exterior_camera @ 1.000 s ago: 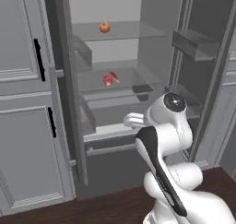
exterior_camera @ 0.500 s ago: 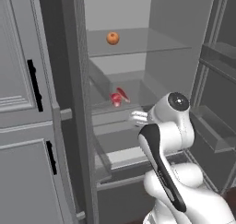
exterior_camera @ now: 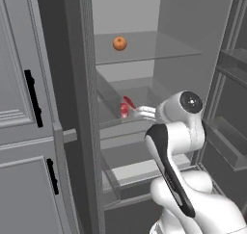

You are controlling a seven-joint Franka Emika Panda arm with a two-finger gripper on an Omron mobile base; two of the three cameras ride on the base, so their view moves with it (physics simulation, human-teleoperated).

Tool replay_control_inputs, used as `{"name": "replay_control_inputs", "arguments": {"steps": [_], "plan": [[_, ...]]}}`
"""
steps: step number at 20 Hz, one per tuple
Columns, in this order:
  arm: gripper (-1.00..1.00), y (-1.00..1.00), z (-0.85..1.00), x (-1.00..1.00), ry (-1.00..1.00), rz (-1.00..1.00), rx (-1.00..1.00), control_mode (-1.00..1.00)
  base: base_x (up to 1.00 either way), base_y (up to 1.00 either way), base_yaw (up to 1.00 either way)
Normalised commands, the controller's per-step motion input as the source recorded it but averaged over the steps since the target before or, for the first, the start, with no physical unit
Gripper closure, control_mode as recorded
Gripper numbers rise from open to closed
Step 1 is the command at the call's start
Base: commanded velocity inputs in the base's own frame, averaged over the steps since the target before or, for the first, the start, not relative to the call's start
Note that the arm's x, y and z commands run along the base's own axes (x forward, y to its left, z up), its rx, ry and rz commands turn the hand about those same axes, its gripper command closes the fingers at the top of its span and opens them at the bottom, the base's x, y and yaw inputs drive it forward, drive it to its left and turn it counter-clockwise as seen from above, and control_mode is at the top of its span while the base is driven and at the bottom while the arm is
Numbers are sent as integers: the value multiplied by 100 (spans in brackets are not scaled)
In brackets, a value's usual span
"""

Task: Place one onion and one steak in each tupperware on the nearby counter, to pack two identical lunches.

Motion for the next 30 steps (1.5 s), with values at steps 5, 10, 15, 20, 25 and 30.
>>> {"name": "replay_control_inputs", "arguments": {"steps": [5, 10, 15, 20, 25, 30], "plan": [[-100, 7, 60, 40, -11, 9, -6, -100, 0, 0, 0], [-100, 29, -9, 57, 1, 19, -21, -100, 0, 0, 0], [-100, 19, -64, 66, 11, 0, -25, -100, 0, 0, 0], [-100, -8, -46, 54, 10, -1, -5, -100, 0, 0, 0], [-100, -2, -16, 60, 3, 0, 9, -100, 0, 0, 0], [-100, 5, -56, 58, 3, 0, 4, -100, 0, 0, 0]]}}
